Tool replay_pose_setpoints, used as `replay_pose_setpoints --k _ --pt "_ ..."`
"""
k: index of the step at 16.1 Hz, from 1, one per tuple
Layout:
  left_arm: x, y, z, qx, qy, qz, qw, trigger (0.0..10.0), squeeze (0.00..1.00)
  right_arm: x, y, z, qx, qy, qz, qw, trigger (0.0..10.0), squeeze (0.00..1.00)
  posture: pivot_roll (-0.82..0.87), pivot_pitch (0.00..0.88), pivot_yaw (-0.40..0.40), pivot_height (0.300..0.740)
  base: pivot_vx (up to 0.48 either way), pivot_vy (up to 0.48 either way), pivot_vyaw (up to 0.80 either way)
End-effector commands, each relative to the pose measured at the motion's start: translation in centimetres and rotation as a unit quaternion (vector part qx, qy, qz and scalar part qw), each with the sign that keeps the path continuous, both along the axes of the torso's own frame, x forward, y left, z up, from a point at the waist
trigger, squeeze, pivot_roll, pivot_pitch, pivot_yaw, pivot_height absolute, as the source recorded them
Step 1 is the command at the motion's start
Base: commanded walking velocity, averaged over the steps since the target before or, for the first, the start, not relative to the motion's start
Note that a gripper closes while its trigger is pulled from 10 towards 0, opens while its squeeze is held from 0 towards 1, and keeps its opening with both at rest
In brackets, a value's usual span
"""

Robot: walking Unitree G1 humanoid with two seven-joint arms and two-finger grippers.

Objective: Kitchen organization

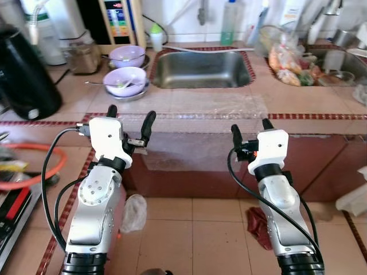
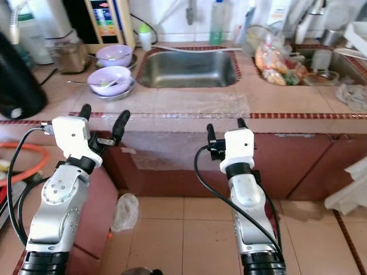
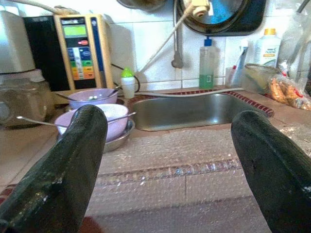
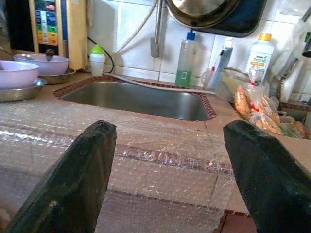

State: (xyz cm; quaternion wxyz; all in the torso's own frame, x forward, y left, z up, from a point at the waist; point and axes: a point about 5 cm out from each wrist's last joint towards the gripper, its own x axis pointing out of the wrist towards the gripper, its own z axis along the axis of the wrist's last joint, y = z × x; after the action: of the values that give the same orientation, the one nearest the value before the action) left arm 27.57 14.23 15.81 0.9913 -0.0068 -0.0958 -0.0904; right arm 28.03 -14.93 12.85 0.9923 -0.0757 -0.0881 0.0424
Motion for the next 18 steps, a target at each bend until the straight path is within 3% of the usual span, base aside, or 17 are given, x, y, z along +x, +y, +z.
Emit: replay_pose_setpoints --k 1,5,8,14,18 --pt "0.0 0.1 -0.1 0.003 0.002 0.002 1.0 10.0 0.0 0.1 0.1 0.2 0.003 -0.003 -0.001 1.0 10.0 0.0 -0.04 0.0 0.067 0.74 0.319 0.0 0.0" --pt "-0.1 0.3 -0.2 0.01 0.006 0.009 1.0 10.0 0.0 -0.2 -0.2 -0.2 0.003 0.002 0.0 1.0 10.0 0.0 -0.04 0.0 0.067 0.74 0.307 0.0 0.0" --pt "-0.3 0.5 -0.3 0.012 0.008 0.011 1.0 10.0 0.0 -0.3 0.0 -0.2 -0.003 0.001 0.008 1.0 10.0 0.0 -0.04 0.0 0.065 0.74 0.0 0.0 0.0" --pt "-0.5 0.7 -0.7 0.01 0.016 0.026 0.999 10.0 0.0 -0.5 0.2 -0.5 -0.002 0.007 0.02 1.0 10.0 0.0 -0.03 0.0 0.056 0.74 0.0 0.0 0.63" --pt "-0.4 0.4 -1.1 0.003 0.024 0.023 0.999 10.0 0.0 -0.5 0.2 -0.5 -0.004 0.008 0.021 1.0 10.0 0.0 -0.04 0.0 0.05 0.74 0.197 0.0 0.23"
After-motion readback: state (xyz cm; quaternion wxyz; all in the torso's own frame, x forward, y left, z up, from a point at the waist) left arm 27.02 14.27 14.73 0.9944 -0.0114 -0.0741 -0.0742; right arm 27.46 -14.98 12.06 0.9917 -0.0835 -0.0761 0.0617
